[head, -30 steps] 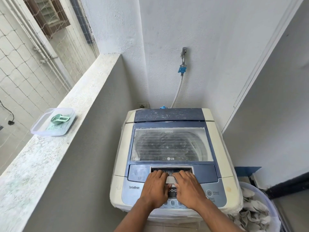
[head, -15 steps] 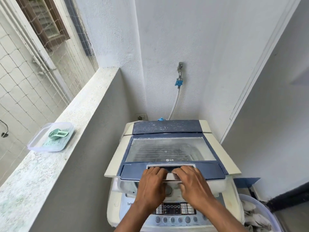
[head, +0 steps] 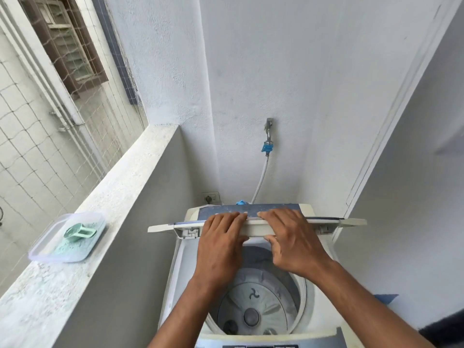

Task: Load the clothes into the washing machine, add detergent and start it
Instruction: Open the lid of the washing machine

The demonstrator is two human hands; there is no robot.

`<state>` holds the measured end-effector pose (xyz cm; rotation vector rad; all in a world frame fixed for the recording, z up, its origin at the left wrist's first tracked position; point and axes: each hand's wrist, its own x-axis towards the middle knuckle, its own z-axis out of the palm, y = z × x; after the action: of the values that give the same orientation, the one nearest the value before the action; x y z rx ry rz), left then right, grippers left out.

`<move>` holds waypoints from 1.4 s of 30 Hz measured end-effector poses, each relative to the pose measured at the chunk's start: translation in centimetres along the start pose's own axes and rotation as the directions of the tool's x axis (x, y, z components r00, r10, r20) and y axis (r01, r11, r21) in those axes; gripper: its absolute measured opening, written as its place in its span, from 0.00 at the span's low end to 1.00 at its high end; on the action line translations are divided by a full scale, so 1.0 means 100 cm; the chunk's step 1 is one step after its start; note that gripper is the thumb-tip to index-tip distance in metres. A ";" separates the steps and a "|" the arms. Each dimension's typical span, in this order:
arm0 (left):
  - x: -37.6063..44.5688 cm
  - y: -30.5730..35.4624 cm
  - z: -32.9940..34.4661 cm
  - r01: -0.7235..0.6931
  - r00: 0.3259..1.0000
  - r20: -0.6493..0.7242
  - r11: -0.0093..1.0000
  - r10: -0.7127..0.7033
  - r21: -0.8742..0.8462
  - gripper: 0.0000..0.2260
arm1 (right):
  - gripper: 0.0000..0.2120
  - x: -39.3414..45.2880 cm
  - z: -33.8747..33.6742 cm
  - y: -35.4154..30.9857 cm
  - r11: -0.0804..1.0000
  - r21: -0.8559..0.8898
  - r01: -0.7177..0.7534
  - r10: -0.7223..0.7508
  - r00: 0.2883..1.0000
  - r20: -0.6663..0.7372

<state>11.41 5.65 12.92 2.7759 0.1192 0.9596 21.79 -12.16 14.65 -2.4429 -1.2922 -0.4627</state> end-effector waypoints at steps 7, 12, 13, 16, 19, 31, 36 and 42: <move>0.070 -0.022 0.021 0.044 0.989 -0.141 0.999 -0.047 -0.029 0.24 | 0.27 0.058 0.014 0.017 0.992 0.054 -0.118 0.128 0.957 -0.260; 0.117 -0.044 0.044 0.084 0.992 -0.091 0.996 -0.085 -0.013 0.22 | 0.26 0.108 0.030 0.035 0.981 0.098 -0.169 0.191 0.935 -0.297; 0.125 -0.048 0.049 0.097 0.992 -0.077 0.995 -0.097 -0.009 0.22 | 0.26 0.118 0.033 0.040 0.980 0.092 -0.176 0.195 0.938 -0.286; 0.148 -0.060 0.063 0.127 0.991 -0.028 0.992 -0.127 -0.023 0.24 | 0.26 0.143 0.044 0.055 0.982 0.018 -0.190 0.189 0.952 -0.241; 0.166 -0.069 0.073 0.156 0.988 0.006 0.987 -0.156 -0.051 0.24 | 0.25 0.162 0.051 0.065 0.979 0.001 -0.203 0.199 0.958 -0.205; 0.202 -0.085 0.090 0.186 0.978 0.105 0.980 -0.178 -0.074 0.25 | 0.25 0.200 0.060 0.092 0.974 0.039 -0.225 0.227 0.972 -0.067; 0.202 -0.086 0.091 0.201 0.973 0.133 0.977 -0.191 -0.069 0.29 | 0.25 0.200 0.058 0.093 0.971 0.052 -0.232 0.235 0.971 -0.044; 0.200 -0.083 0.081 0.161 0.958 0.233 0.986 -0.167 0.048 0.31 | 0.33 0.196 0.052 0.095 0.979 0.009 -0.204 0.204 0.979 0.023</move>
<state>32.07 15.26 16.97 2.8265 0.3230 0.5868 40.87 -0.73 17.17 -2.5426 -1.0342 -0.3739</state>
